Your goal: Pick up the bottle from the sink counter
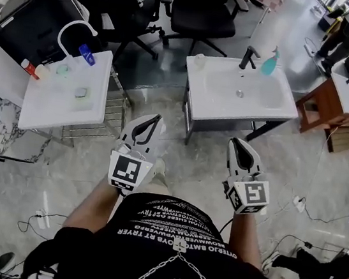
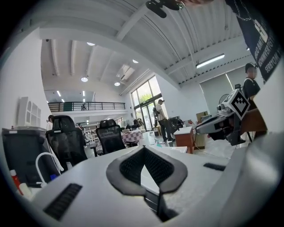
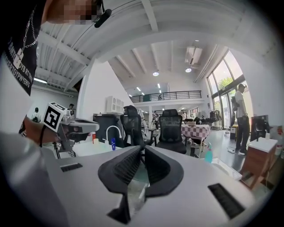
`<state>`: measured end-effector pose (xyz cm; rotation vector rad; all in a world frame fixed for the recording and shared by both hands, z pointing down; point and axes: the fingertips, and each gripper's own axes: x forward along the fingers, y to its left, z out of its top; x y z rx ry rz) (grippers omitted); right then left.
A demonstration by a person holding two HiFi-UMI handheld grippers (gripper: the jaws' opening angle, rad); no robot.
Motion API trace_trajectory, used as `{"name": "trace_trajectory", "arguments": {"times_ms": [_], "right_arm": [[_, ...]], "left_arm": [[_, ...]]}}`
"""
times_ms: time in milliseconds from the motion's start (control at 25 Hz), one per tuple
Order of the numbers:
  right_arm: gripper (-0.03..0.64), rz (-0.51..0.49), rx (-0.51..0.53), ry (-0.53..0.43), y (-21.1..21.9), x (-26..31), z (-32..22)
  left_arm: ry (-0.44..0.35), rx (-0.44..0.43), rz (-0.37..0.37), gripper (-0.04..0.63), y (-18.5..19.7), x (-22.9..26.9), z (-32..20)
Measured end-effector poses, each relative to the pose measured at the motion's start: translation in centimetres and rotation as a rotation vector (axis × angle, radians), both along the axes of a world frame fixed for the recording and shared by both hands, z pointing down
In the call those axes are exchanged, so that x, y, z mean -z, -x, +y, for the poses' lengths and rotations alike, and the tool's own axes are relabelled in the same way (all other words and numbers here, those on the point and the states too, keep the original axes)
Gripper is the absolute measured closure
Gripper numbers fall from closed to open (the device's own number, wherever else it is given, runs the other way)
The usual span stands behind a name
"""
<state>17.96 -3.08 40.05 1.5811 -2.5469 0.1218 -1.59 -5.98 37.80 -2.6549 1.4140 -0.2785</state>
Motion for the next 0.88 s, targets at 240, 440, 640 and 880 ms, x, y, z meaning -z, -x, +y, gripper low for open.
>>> {"name": "trace_trajectory", "arguments": {"times_ms": [240, 440, 640, 880], "right_arm": [[0.551, 0.013, -0.022, 0.055, 0.6, -1.2, -5.7], [0.525, 0.022, -0.021, 0.093, 1.6, -2.6, -10.5], [0.513, 0.04, -0.019, 0.092, 3.4, -2.6, -15.0], [0.508, 0.091, 0.043, 0.137, 5.4, -3.7, -19.6]], "left_arm": [[0.042, -0.022, 0.011, 0.591, 0.4, -1.1, -6.3], [0.047, -0.051, -0.01, 0.591, 0.7, -1.4, -11.3], [0.05, -0.067, -0.004, 0.589, 2.0, -1.2, -16.3], [0.053, -0.08, 0.0, 0.591, 4.0, -1.3, -21.6]]}}
